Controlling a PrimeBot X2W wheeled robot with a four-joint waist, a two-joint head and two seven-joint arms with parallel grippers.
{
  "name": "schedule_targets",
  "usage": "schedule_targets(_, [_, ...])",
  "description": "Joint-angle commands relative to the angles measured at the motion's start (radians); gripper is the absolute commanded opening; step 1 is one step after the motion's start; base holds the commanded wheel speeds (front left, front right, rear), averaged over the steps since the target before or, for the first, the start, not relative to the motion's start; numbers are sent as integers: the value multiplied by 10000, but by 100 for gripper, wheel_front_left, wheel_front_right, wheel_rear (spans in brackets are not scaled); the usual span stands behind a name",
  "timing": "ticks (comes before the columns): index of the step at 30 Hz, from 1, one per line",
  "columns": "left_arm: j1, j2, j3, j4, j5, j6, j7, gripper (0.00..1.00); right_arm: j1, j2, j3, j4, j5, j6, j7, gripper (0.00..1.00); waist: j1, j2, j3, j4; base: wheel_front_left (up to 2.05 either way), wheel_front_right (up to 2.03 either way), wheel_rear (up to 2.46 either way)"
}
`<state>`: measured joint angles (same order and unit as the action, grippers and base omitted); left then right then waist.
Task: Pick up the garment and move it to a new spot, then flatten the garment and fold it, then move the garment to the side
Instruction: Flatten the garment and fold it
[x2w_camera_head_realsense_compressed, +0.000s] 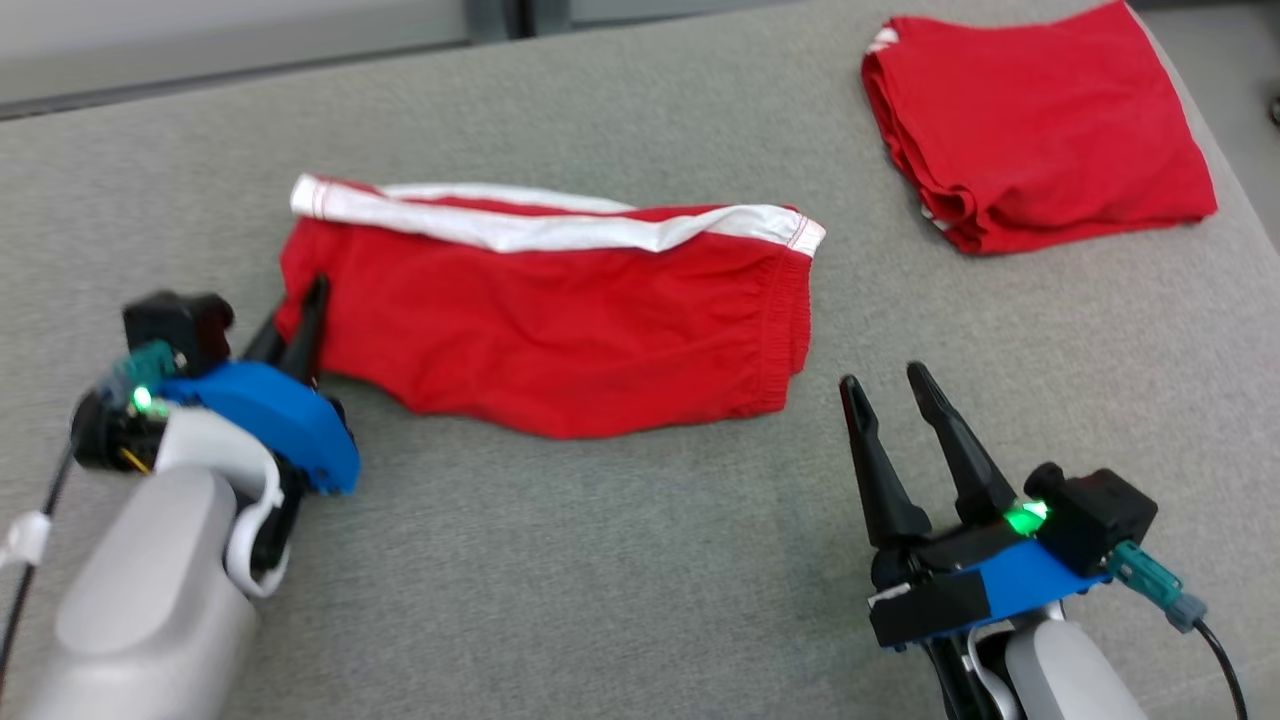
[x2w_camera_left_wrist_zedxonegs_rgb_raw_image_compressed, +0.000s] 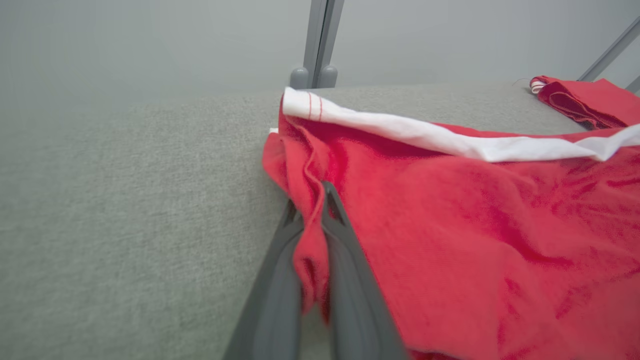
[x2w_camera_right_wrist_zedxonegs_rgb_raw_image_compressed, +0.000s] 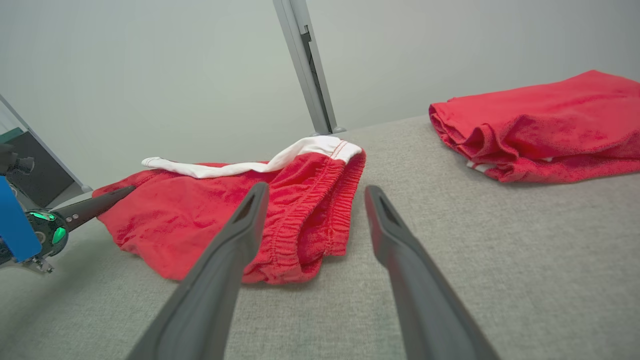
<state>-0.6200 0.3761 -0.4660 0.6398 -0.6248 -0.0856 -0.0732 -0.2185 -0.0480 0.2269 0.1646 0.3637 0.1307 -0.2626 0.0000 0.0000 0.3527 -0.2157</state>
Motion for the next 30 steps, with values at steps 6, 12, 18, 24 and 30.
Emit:
schedule_targets(6, [1712,11,173,-1298,-372,555,-150,0,846,-47,-562,279,-198,2,-27,100,0,0,-640,537,0,0,0])
schedule_targets(12, [2798,167,246,-2293,-617,1028,-4,0,1263,-47,-889,269,-316,2,55,100,0,0,-845,745,0,0,0])
schedule_targets(18, [3459,182,311,-2751,-597,1312,-331,100,1304,-46,-890,260,-404,2,209,100,0,0,-1022,801,0,0,0])
schedule_targets(24, [3815,63,563,-2887,-59,1675,-1665,100,1410,-46,-1079,389,-428,2,205,100,0,0,-1480,1092,0,0,0])
schedule_targets(30, [4360,-416,1489,-3733,814,1921,-1923,100,1591,-43,-1372,484,-548,2,162,100,0,0,-1894,1567,0,0,0])
